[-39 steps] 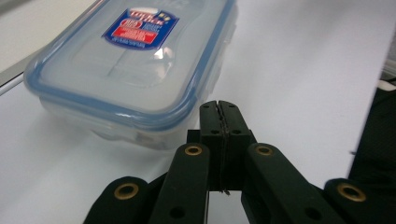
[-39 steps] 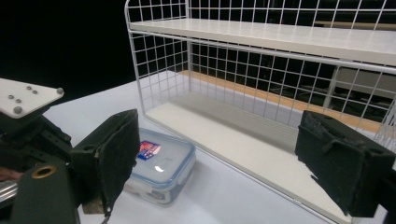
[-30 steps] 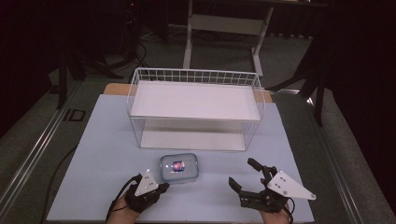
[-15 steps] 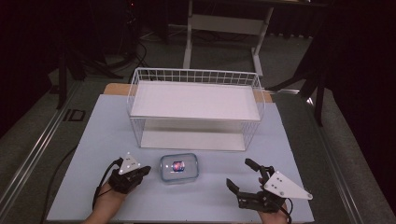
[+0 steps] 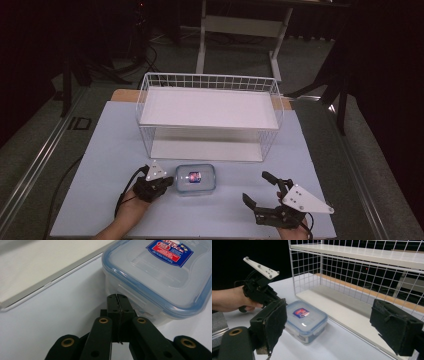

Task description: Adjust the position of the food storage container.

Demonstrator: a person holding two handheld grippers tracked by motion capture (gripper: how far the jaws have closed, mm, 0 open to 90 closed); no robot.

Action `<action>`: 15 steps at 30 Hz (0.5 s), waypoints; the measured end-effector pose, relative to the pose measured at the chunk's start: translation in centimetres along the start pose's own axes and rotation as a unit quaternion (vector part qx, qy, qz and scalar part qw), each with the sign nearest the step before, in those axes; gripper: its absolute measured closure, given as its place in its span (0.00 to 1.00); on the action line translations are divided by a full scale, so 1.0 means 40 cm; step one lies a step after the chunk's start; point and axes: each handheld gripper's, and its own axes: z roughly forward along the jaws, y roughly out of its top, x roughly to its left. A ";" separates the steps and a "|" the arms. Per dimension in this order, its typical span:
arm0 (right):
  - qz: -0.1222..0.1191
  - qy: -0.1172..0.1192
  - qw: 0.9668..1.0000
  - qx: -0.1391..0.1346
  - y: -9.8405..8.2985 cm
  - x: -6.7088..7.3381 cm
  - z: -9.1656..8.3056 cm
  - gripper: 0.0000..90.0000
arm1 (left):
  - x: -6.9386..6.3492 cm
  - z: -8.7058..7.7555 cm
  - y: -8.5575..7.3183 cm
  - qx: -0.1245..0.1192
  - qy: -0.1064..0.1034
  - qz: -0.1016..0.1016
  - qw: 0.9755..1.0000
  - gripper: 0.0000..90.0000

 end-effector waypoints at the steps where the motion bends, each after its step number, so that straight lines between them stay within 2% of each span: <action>1: 0.002 0.001 1.000 -0.001 0.000 -0.001 -0.002 0.16 | -0.003 0.004 0.005 -0.002 -0.002 -0.002 1.000 1.00; 6: 0.003 -0.003 1.000 -0.001 0.000 -0.002 -0.003 0.16 | -0.017 0.022 0.020 -0.001 -0.009 -0.003 1.000 1.00; 12: 0.003 0.004 1.000 0.003 -0.001 -0.001 0.000 0.16 | -0.035 0.054 0.046 -0.004 -0.013 -0.004 1.000 1.00; 15: 0.003 0.004 1.000 0.005 -0.002 -0.001 -0.001 0.16 | -0.047 0.071 0.065 -0.005 -0.018 0.002 1.000 1.00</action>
